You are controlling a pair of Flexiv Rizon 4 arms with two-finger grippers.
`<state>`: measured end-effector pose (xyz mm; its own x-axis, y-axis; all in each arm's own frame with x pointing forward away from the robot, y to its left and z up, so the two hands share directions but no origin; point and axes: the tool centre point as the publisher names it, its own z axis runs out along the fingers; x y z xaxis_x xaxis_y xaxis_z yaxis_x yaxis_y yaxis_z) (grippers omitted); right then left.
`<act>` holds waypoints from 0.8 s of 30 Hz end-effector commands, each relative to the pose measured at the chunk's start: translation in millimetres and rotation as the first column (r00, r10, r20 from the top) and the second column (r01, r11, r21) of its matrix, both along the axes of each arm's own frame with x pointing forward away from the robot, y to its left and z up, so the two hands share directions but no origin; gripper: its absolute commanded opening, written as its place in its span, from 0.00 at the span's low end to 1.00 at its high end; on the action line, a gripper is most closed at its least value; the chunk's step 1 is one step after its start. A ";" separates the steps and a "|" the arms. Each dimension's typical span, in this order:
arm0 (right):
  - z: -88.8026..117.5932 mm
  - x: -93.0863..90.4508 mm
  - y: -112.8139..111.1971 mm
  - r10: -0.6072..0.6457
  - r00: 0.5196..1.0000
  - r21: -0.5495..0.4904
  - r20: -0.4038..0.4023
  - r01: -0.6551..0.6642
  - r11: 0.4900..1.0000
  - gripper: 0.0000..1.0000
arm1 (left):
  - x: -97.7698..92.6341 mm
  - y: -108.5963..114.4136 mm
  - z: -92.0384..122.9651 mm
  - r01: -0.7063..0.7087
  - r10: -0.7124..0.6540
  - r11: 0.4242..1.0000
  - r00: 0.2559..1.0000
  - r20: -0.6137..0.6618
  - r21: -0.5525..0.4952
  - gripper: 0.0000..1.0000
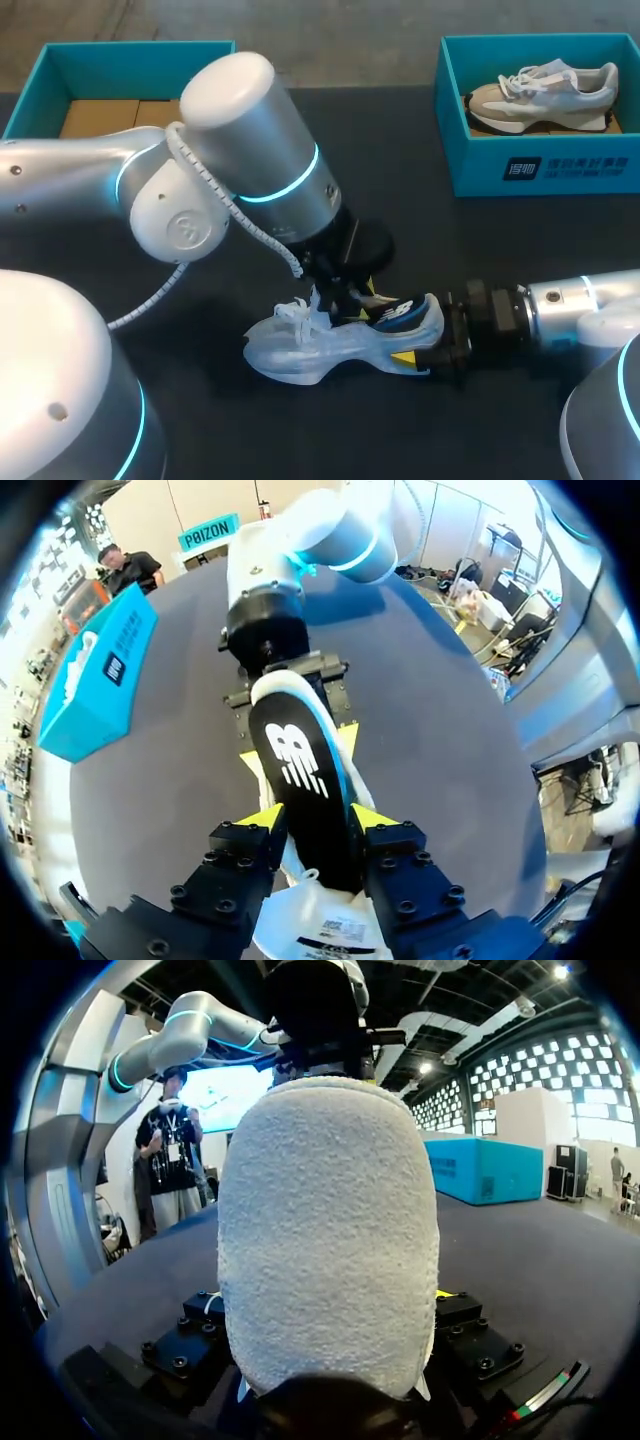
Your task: Take the shoe out of the shoebox, open the shoe tongue, remove and reinsert the insole, then place the shoe into the shoebox
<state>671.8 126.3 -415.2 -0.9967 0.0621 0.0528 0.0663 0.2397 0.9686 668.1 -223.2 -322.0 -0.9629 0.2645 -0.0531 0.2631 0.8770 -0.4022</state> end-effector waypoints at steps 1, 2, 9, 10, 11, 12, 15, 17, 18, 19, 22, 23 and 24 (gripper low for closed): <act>-2.2 -0.5 -0.3 -0.002 1.000 -0.003 0.001 0.002 1.000 0.00 | -7.5 2.2 6.7 -0.014 0.014 1.000 0.999 0.032 -0.015 0.44; -2.2 -0.5 -0.3 -0.002 1.000 -0.003 0.001 0.002 1.000 0.00 | -7.6 0.5 6.6 -0.015 0.016 1.000 0.999 0.035 -0.019 0.45; -2.2 -0.5 -0.3 -0.002 1.000 -0.003 0.001 0.002 1.000 0.00 | -9.5 -15.1 4.2 -0.059 0.061 0.998 0.995 0.082 -0.026 0.49; -2.2 -0.5 -0.3 -0.002 1.000 -0.003 0.001 0.002 1.000 0.00 | -9.8 -16.3 3.6 -0.060 0.062 0.998 0.995 0.080 -0.029 0.48; -2.2 -0.5 -0.3 -0.002 1.000 -0.003 0.001 0.002 1.000 0.00 | -10.1 -17.4 3.0 -0.064 0.066 0.997 0.995 0.078 -0.034 0.48; -2.2 -0.5 -0.3 -0.002 1.000 -0.003 0.001 0.002 1.000 0.00 | -10.0 -18.6 2.0 -0.073 0.076 0.997 0.994 0.080 -0.035 0.48; -2.2 -0.5 -0.3 -0.002 1.000 -0.003 0.001 0.002 1.000 0.00 | -8.6 -22.3 -1.3 -0.092 0.094 0.995 0.992 0.081 -0.037 0.47; -2.2 -0.5 -0.3 -0.002 1.000 -0.003 0.001 0.002 1.000 0.00 | -7.2 -24.9 -2.6 -0.107 0.110 0.993 0.991 0.076 -0.043 0.47; -2.2 -0.5 -0.3 -0.002 1.000 -0.003 0.001 0.002 1.000 0.00 | -6.3 -26.5 -3.2 -0.112 0.115 0.993 0.991 0.073 -0.047 0.47; -2.2 -0.5 -0.3 -0.002 1.000 -0.003 0.001 0.002 1.000 0.00 | -5.6 -28.2 -3.9 -0.125 0.128 0.991 0.989 0.078 -0.047 0.47; -2.2 -0.5 -0.3 -0.002 1.000 -0.003 0.001 0.002 1.000 0.00 | -5.3 -34.2 -6.7 -0.141 0.145 0.989 0.985 0.091 -0.042 0.47; -2.2 -0.5 -0.3 -0.002 1.000 -0.003 0.001 0.002 1.000 0.00 | -5.6 -35.9 -7.9 -0.142 0.145 0.989 0.985 0.093 -0.041 0.47; -2.2 -0.5 -0.3 -0.002 1.000 -0.003 0.001 0.002 1.000 0.00 | -6.2 -37.8 -9.1 -0.142 0.145 0.989 0.985 0.093 -0.039 0.47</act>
